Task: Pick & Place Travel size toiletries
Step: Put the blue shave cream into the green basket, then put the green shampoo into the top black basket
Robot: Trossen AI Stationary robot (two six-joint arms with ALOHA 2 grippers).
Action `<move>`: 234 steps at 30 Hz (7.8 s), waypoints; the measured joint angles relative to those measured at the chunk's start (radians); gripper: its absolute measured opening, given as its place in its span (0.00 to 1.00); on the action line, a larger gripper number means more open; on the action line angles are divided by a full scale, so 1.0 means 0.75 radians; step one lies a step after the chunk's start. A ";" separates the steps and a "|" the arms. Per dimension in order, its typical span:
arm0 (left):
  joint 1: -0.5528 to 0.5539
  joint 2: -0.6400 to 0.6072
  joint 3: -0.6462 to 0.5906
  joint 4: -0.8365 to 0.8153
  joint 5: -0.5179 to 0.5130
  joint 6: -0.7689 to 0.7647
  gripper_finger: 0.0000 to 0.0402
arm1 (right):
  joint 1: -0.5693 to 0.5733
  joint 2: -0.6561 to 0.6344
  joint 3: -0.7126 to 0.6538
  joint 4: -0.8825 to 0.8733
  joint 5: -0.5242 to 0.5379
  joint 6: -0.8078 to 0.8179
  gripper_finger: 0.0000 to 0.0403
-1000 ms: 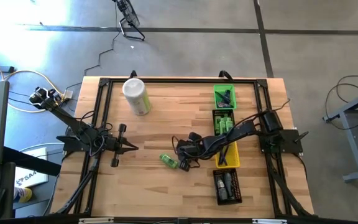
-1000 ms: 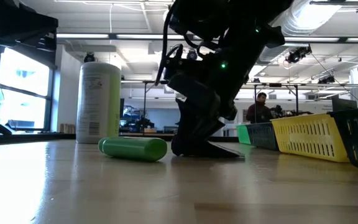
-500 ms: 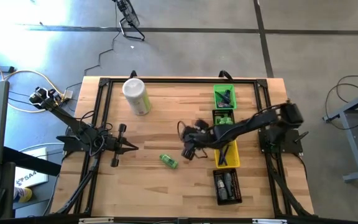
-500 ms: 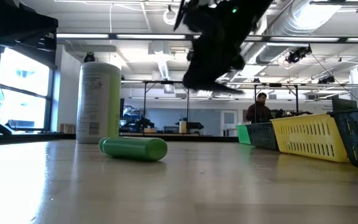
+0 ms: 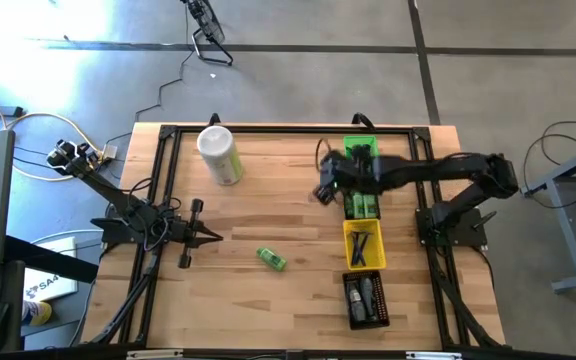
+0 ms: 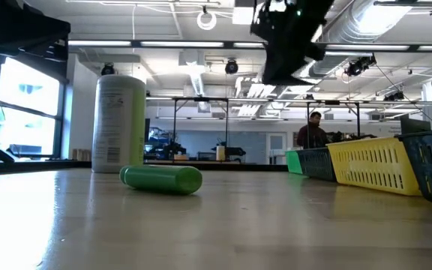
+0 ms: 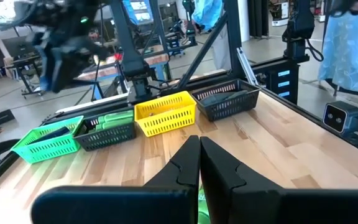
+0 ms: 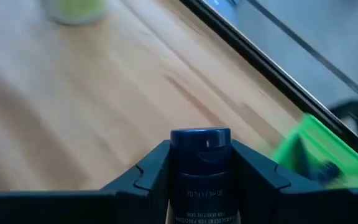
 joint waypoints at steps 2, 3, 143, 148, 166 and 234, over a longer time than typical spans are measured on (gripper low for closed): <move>0.000 0.000 0.000 0.000 0.000 0.000 0.02 | -0.074 0.002 0.000 -0.069 -0.001 0.002 0.33; 0.000 -0.001 0.000 -0.001 0.000 0.000 0.02 | -0.112 0.005 0.000 -0.110 -0.006 0.002 0.33; 0.000 -0.001 -0.001 0.000 -0.002 0.008 0.02 | 0.470 0.685 0.196 0.667 -0.465 -0.099 0.01; 0.000 0.000 -0.001 0.000 -0.001 0.008 0.02 | 0.456 0.708 0.197 0.703 -0.464 -0.101 0.02; 0.000 0.000 -0.001 0.001 0.005 0.008 0.02 | 0.424 0.708 0.196 0.760 -0.481 -0.129 0.79; 0.000 0.002 -0.001 -0.003 0.001 -0.001 0.02 | 0.369 0.400 0.195 0.164 -0.215 -0.036 0.40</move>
